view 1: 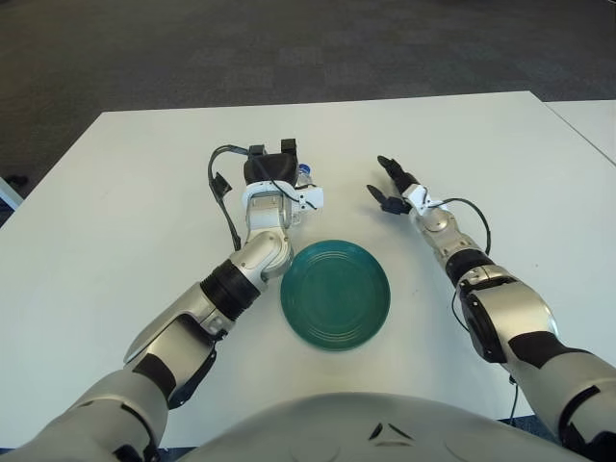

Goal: Put the bottle into the plate.

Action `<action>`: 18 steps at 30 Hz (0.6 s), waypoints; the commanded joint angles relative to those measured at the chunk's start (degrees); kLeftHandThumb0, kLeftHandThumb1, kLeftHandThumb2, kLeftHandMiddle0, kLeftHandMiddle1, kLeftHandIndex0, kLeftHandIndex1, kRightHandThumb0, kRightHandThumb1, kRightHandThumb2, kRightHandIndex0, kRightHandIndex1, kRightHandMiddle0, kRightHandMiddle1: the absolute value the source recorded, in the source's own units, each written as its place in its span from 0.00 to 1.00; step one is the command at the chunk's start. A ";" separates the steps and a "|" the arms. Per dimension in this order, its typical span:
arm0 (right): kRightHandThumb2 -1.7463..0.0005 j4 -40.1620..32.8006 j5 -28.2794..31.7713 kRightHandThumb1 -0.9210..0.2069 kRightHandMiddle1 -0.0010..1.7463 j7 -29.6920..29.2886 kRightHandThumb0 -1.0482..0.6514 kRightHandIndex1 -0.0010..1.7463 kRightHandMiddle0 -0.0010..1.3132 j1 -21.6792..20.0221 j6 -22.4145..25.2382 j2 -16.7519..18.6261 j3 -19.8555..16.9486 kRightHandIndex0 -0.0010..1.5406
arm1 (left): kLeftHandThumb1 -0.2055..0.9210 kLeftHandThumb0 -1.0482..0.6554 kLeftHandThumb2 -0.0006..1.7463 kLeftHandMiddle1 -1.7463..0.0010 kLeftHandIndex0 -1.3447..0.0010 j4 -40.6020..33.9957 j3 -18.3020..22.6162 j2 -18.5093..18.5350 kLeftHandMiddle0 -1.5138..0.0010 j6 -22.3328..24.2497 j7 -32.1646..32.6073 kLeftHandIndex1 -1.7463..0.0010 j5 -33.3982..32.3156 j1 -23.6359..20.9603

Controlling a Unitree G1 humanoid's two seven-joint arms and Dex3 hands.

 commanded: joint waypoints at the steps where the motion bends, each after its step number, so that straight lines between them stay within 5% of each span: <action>1: 0.67 0.61 2.20 0.00 0.19 0.20 0.05 0.01 0.00 2.07 2.28 -2.16 -2.35 0.11 | 1.00 0.00 0.37 0.61 1.00 0.99 1.06 -0.46 0.93 -0.54 1.02 0.49 -0.13 0.95; 18: 0.78 -1.07 4.88 0.00 0.23 2.03 0.13 0.02 0.00 5.97 -1.10 -5.80 -5.29 0.17 | 1.00 0.00 0.35 0.64 1.00 5.67 3.53 -3.70 0.91 -3.10 5.12 0.50 -2.45 1.08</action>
